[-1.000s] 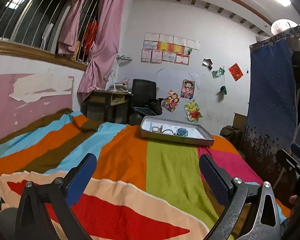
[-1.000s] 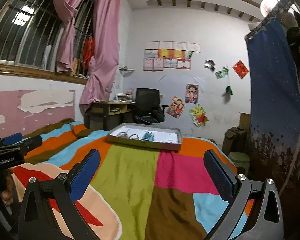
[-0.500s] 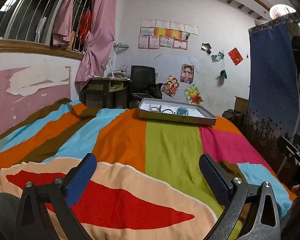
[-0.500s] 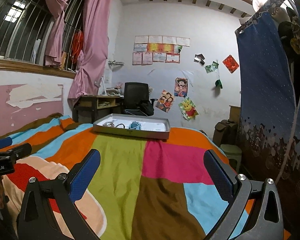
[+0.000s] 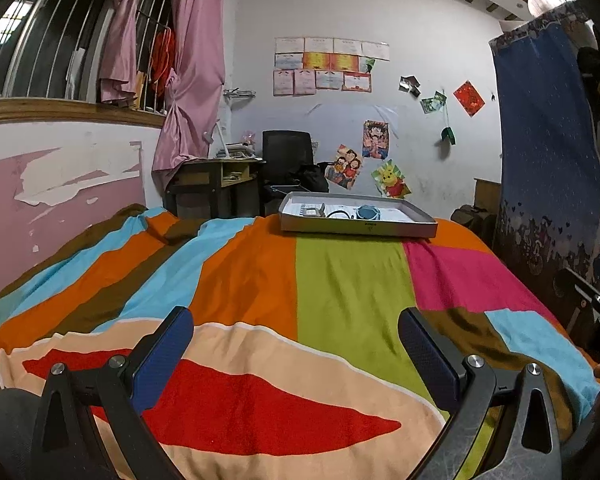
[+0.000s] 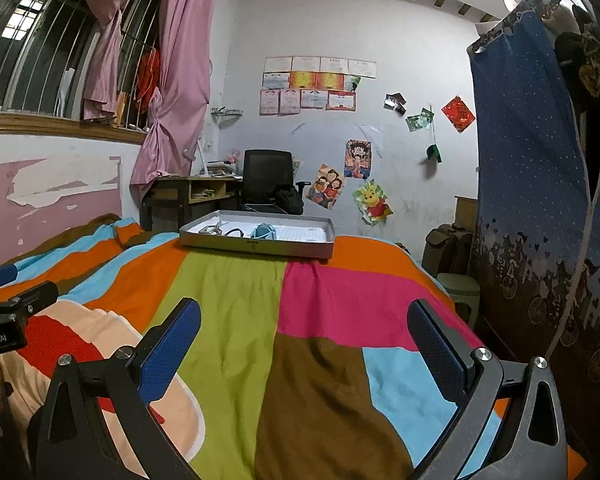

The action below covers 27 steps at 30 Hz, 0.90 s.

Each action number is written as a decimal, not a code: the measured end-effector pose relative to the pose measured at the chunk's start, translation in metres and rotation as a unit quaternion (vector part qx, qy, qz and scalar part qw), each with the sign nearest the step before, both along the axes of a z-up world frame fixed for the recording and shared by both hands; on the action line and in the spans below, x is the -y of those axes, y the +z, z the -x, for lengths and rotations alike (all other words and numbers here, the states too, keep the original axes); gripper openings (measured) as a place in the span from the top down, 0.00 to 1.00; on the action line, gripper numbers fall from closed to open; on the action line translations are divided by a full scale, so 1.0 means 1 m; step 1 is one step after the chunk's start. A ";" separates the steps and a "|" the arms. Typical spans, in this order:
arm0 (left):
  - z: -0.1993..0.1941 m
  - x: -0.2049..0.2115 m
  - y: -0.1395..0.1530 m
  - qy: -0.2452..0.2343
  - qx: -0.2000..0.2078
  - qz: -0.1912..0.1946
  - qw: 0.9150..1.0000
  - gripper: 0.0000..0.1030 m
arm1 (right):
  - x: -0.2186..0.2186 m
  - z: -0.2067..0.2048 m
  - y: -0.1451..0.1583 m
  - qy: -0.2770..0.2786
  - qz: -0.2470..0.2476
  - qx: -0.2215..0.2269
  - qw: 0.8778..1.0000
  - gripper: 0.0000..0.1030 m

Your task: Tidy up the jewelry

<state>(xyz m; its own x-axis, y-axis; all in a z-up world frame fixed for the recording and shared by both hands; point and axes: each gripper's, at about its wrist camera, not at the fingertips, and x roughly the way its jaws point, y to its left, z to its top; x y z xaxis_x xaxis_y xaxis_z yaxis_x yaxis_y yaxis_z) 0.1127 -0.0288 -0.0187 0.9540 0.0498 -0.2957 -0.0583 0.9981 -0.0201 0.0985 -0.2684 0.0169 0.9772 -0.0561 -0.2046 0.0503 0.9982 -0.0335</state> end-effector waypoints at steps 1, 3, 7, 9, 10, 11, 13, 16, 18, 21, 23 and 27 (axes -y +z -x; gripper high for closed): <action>0.000 -0.001 0.000 0.001 0.000 0.002 1.000 0.00 | 0.000 0.000 0.000 0.001 0.000 -0.001 1.000 0.01; 0.001 -0.002 0.000 0.003 0.000 0.005 1.000 0.00 | 0.000 0.000 0.000 0.001 0.000 -0.001 1.000 0.01; -0.001 -0.004 0.001 0.005 0.000 0.012 1.000 0.00 | 0.000 0.000 0.000 0.000 0.000 0.001 1.000 0.01; -0.001 -0.004 0.001 0.006 -0.001 0.013 1.000 0.00 | -0.001 0.000 0.000 0.000 0.001 0.001 1.000 0.01; -0.001 -0.004 0.001 0.006 -0.001 0.013 1.000 0.00 | -0.002 -0.001 0.000 0.000 0.001 0.001 1.000 0.01; -0.001 -0.004 0.001 0.006 0.000 0.012 1.000 0.00 | -0.002 -0.001 -0.001 0.001 0.001 0.001 1.000 0.01; -0.001 -0.004 0.001 0.006 0.001 0.012 1.000 0.00 | -0.002 0.000 0.000 0.000 0.000 0.001 1.000 0.01; -0.001 -0.003 0.001 0.006 0.001 0.011 1.000 0.00 | -0.002 -0.001 0.000 0.000 0.000 0.001 1.000 0.01; -0.001 -0.003 0.001 0.006 0.002 0.011 1.000 0.00 | -0.002 0.000 0.000 0.000 0.000 0.001 1.000 0.01; -0.001 -0.003 0.001 0.006 0.002 0.011 1.000 0.00 | -0.001 0.000 0.000 0.000 -0.001 0.002 1.000 0.01; -0.001 -0.003 0.002 0.006 0.002 0.011 1.000 0.00 | -0.001 -0.001 0.002 -0.001 -0.001 0.002 1.000 0.01; -0.001 -0.003 0.002 0.006 0.002 0.011 1.000 0.00 | -0.001 -0.001 0.002 -0.001 -0.001 0.003 1.000 0.01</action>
